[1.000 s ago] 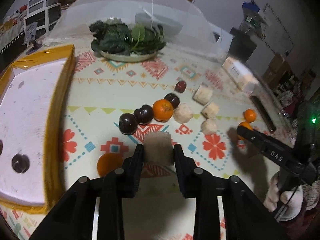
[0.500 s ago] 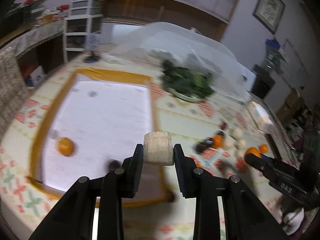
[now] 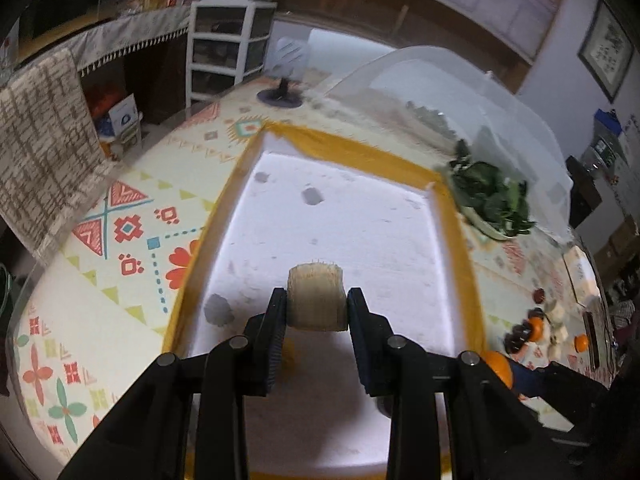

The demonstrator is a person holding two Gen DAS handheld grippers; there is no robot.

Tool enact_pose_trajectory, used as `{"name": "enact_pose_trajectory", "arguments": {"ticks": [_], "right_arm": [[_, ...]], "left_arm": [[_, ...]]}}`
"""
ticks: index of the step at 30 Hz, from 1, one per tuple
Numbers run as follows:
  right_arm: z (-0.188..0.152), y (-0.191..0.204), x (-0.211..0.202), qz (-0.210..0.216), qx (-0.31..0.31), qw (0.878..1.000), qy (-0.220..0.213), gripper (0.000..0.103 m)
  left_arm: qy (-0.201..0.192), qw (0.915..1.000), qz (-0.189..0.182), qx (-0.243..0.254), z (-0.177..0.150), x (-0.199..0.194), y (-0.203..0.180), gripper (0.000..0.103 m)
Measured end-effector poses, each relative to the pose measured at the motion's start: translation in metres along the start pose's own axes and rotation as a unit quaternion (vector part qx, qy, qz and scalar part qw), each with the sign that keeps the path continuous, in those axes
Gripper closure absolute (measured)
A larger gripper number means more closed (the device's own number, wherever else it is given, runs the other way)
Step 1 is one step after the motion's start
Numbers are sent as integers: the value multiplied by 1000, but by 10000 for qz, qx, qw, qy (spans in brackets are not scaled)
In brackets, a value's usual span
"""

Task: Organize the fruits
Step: 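Carry both pieces over the tray and open both tools to release them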

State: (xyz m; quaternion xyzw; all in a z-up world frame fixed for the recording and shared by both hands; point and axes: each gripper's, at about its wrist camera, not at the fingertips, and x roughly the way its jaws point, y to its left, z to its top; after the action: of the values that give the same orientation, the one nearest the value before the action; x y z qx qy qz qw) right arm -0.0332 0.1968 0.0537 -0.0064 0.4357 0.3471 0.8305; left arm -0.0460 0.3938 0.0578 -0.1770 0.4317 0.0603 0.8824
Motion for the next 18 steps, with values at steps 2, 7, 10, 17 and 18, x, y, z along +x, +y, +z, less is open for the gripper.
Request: {"name": "enact_pose_trajectory", "arguments": {"ticks": [2,7,10,17,18], "right_arm": [[2,-1,14,-21,0,10000,83,65],[8,1,38,-53,12,9997,224,64],[10,0,43,13,105,9997,234,64],[13,-12,-2,162,168,9996,-162,64],[11,-16,-11,131,157,9996,-212,64]], "left_arm": [[103,9999,21,-90,2,10,9,73],[197,9996,44,-213,3,22,22,74],[193,9996,15,-216,4,22,23,73],[74,9991,-189,-362,1,3,19,60],[7,9990,-233,-386,1,-3,18,56]]}}
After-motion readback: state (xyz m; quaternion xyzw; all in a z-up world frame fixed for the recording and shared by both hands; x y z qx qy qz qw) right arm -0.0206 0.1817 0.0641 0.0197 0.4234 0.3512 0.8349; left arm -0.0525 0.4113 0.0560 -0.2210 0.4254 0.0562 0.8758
